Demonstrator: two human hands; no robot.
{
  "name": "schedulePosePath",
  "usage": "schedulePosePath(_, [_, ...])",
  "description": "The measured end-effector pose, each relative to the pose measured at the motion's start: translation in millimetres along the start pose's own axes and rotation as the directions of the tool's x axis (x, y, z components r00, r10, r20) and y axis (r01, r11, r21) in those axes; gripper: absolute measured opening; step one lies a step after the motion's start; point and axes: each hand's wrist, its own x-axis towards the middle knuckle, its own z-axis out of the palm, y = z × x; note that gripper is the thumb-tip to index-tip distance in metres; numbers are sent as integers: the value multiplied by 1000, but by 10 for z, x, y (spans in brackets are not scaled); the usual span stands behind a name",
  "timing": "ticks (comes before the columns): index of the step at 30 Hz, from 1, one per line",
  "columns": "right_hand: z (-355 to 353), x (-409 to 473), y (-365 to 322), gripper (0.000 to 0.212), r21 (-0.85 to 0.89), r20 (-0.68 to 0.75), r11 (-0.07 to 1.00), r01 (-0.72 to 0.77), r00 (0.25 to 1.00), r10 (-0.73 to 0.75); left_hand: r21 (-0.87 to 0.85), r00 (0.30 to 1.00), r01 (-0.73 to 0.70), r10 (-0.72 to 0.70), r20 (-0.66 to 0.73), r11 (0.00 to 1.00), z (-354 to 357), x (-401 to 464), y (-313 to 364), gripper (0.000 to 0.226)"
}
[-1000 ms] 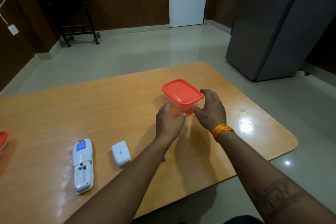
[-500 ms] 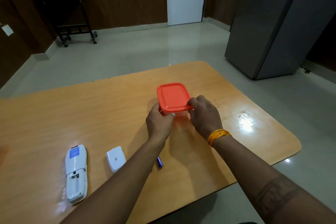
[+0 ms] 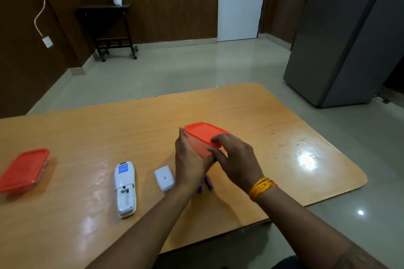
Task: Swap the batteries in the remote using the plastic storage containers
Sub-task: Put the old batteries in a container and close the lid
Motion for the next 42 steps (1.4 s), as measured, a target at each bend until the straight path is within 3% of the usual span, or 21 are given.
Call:
schedulePosePath(10, [48,-6,-137,42,-16,7,993,120,993,-120,49,998,-9,12,-66,999,-151,26,-139,116])
schedulePosePath(15, [4,229,-86,25,19,-137,1000,18,990,-15,106,996,-60,67,-61,993,-171,76,-170,121])
schedulePosePath(21, [6,271,-48,38,14,-28,989,147,989,-146,74,997,-55,59,-53,996,-246,155,-184,115])
schedulePosePath(28, [104,82,76,28,-102,8,979,177,984,-178,109,997,-75,79,-28,991,-267,167,-265,120])
schedulePosePath(33, [99,211,54,14,-89,-84,995,52,995,-59,112,998,-61,59,26,992,-335,203,-241,117])
schedulePosePath(37, [94,377,73,18,-38,-173,994,-105,980,97,100,998,-13,8,55,995,-368,220,-199,117])
schedulePosePath(42, [12,453,292,28,182,-316,896,-406,838,444,123,995,75,-82,54,990,-277,306,-142,116])
